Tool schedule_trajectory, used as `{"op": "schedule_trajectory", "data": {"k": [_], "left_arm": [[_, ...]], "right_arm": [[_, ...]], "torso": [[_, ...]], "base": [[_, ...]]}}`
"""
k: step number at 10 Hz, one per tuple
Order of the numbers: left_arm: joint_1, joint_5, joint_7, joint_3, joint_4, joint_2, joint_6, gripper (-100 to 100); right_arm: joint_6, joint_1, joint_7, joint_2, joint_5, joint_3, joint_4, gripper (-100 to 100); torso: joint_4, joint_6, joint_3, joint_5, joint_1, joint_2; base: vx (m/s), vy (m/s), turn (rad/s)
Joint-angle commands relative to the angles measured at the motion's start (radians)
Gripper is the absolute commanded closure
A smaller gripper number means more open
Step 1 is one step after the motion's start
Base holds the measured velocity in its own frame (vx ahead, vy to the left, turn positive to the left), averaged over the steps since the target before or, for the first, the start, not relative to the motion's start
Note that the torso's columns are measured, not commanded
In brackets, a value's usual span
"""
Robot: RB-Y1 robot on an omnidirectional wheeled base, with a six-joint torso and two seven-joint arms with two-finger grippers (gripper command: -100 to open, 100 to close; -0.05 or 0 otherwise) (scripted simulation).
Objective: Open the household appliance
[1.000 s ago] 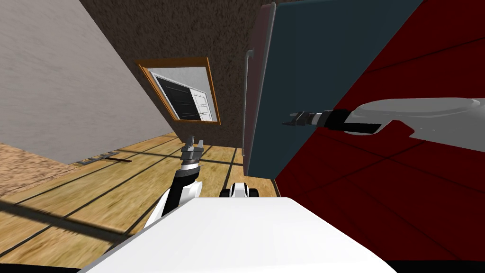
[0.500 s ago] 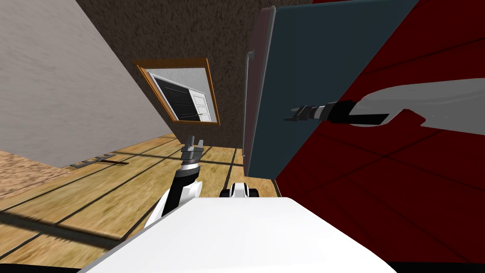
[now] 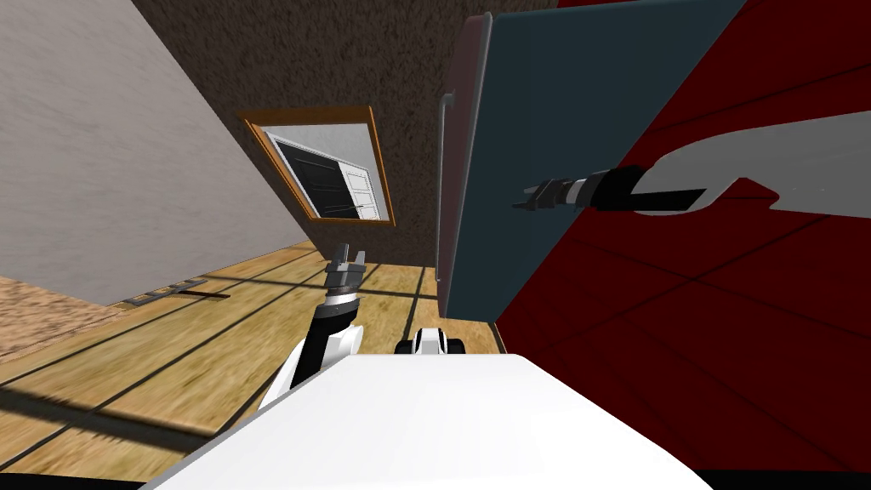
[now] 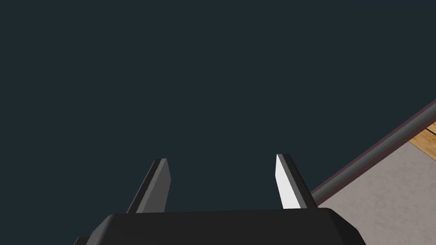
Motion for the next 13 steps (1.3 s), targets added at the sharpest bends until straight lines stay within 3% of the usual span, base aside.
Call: {"op": "schedule_trajectory", "data": {"k": [1, 2, 3, 4, 5, 6, 8, 9, 12, 13], "left_arm": [[0.0, 0.0, 0.0, 0.0, 0.0, 0.0, 0.0, 0], [0.0, 0.0, 0.0, 0.0, 0.0, 0.0, 0.0, 0], [0.0, 0.0, 0.0, 0.0, 0.0, 0.0, 0.0, 0], [0.0, 0.0, 0.0, 0.0, 0.0, 0.0, 0.0, 0], [0.0, 0.0, 0.0, 0.0, 0.0, 0.0, 0.0, 0], [0.0, 0.0, 0.0, 0.0, 0.0, 0.0, 0.0, 0], [0.0, 0.0, 0.0, 0.0, 0.0, 0.0, 0.0, 0], [0.0, 0.0, 0.0, 0.0, 0.0, 0.0, 0.0, 0], [0.0, 0.0, 0.0, 0.0, 0.0, 0.0, 0.0, 0], [0.0, 0.0, 0.0, 0.0, 0.0, 0.0, 0.0, 0]], "right_arm": [[0.019, -0.023, -0.005, -0.094, 0.009, -0.035, 0.051, -100], [0.019, -0.023, -0.005, -0.094, 0.009, -0.035, 0.051, -100], [0.031, -0.034, -0.004, -0.135, 0.022, -0.051, 0.09, -100], [0.031, -0.026, -0.004, -0.169, 0.022, -0.051, 0.09, -100], [0.031, -0.034, -0.004, -0.169, 0.022, -0.051, 0.09, -100], [0.042, -0.045, -0.003, -0.205, 0.034, -0.066, 0.127, -100], [0.042, -0.045, -0.003, -0.242, 0.034, -0.066, 0.127, -100], [0.052, -0.055, -0.002, -0.271, 0.045, -0.08, 0.163, -100], [0.052, -0.055, -0.002, -0.313, 0.045, -0.08, 0.163, -100], [0.062, -0.064, -0.001, -0.34, 0.056, -0.093, 0.195, -100]], "torso": [[0.0, 0.0, -0.001, 0.002, 0.003, -0.001], [-0.001, 0.0, -0.001, 0.001, 0.003, -0.002], [-0.001, -0.001, -0.002, 0.002, 0.003, -0.002], [-0.001, -0.002, -0.003, 0.003, 0.004, -0.003], [-0.002, -0.002, -0.003, 0.002, 0.005, -0.003], [-0.002, -0.001, -0.003, 0.002, 0.003, -0.003], [-0.003, 0.0, -0.003, 0.001, 0.002, -0.003], [-0.004, -0.002, -0.004, 0.002, 0.002, -0.004], [-0.005, -0.001, -0.004, 0.001, 0.002, -0.004], [-0.006, -0.001, -0.004, 0.001, 0.003, -0.004]], "base": [[0.03, 0.043, -0.021], [0.021, 0.032, -0.028], [0.018, 0.044, -0.004], [0.015, 0.043, -0.009], [0.006, 0.025, 0.003], [0.041, 0.037, 0.008], [0.023, 0.04, -0.02], [0.024, 0.039, 0.033], [0.022, 0.022, -0.022], [0.004, 0.023, 0.002]]}}
